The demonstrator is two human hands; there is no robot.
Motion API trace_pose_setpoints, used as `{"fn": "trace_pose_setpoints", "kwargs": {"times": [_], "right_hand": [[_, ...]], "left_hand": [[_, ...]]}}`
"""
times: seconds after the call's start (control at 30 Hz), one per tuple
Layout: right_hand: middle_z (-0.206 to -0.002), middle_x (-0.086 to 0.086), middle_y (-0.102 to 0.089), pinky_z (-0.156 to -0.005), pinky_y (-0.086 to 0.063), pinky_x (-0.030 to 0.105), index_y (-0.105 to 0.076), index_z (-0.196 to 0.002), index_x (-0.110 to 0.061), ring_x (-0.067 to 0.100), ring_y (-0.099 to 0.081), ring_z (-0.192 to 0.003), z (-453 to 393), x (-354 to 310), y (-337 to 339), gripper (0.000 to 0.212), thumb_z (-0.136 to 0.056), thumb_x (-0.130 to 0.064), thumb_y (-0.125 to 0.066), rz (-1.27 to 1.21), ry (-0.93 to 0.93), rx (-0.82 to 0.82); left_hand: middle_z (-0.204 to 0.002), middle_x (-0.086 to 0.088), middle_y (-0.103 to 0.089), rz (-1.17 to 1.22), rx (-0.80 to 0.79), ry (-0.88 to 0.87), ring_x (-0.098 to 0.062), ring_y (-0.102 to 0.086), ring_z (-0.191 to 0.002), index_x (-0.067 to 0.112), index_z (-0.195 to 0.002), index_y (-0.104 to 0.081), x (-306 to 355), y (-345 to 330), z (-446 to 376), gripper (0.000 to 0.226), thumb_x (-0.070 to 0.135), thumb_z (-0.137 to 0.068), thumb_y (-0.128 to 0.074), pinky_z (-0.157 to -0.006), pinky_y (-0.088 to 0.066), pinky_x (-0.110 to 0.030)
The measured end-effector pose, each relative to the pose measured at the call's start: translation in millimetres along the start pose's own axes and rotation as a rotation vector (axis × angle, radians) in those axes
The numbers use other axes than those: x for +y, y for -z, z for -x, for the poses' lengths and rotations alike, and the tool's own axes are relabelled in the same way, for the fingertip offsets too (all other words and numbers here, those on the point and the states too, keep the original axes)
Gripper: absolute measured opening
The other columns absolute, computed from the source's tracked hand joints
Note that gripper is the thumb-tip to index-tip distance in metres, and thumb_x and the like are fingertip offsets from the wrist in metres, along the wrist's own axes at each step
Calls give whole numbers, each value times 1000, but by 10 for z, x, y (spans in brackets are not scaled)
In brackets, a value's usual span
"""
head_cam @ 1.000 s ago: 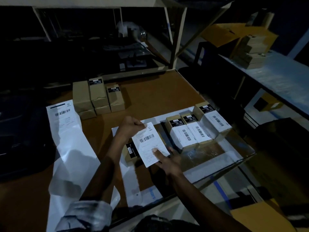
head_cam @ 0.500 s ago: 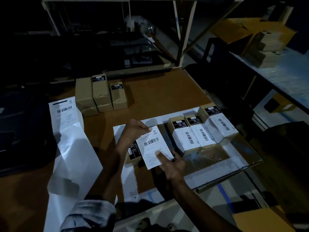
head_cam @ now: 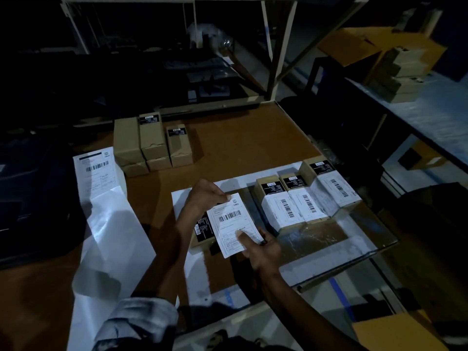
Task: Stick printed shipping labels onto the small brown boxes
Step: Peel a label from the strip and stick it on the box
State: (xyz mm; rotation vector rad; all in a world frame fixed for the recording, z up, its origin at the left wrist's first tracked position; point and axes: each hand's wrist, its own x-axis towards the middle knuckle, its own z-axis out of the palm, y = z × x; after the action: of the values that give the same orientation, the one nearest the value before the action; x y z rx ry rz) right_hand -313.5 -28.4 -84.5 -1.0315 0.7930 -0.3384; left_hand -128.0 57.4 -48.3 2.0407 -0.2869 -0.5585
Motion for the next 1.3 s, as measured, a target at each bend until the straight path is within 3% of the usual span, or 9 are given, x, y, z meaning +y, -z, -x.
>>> {"fn": "trace_pose_setpoints", "kwargs": {"times": [0.3,0.47,0.6,0.8,1.03,1.3], "right_hand": [[-95,16,-77,-69,-63,38,-70,-103,2,31,-76,-88,-9,23,0,28,-77,4,-81,2,2,6],[-97,16,-77,-69,-63,37,-70,-106,4,30,-76,-88,-22,31,6,30,-78,4,-81,13,-3,12],[-97,15,-77,-78,-62,47,-71,-102,0,29,-76,-88,-35,29,11,26,-78,2,-81,51,-5,17],[-94,14,-78,-64,-62,34,-70,-102,2,27,-77,-85,-19,15,1,26,-78,4,-80,13,-12,8],[-92,13,-78,-67,-63,38,-69,-100,2,27,-77,-84,-41,34,-7,26,-77,4,-81,18,-16,20],[-85,8,-78,-57,-59,28,-69,-97,1,21,-77,-77,-32,8,-11,23,-78,8,-79,9,-5,20]], "left_hand": [[-78,-7,-76,1,-7,-9,-27,-73,-83,14,-71,-79,4,6,-2,11,19,-73,-88,-85,-57,-47],[-77,-7,-76,-24,-12,-10,-25,-73,-84,12,-72,-80,-24,-3,-36,13,20,-71,-90,-86,-58,-50],[-79,-6,-77,-30,-15,8,-24,-73,-84,11,-74,-80,-9,-18,-35,13,20,-72,-89,-86,-57,-47],[-78,-7,-76,-13,-2,27,-26,-73,-84,13,-68,-79,-29,-5,-52,13,19,-71,-90,-85,-57,-47],[-76,-7,-76,-26,8,15,-26,-73,-84,15,-66,-78,-34,-30,-54,14,20,-71,-90,-85,-57,-47],[-77,-6,-77,-28,1,11,-26,-73,-82,14,-71,-80,-45,-39,-45,12,20,-71,-90,-84,-57,-47]]}}
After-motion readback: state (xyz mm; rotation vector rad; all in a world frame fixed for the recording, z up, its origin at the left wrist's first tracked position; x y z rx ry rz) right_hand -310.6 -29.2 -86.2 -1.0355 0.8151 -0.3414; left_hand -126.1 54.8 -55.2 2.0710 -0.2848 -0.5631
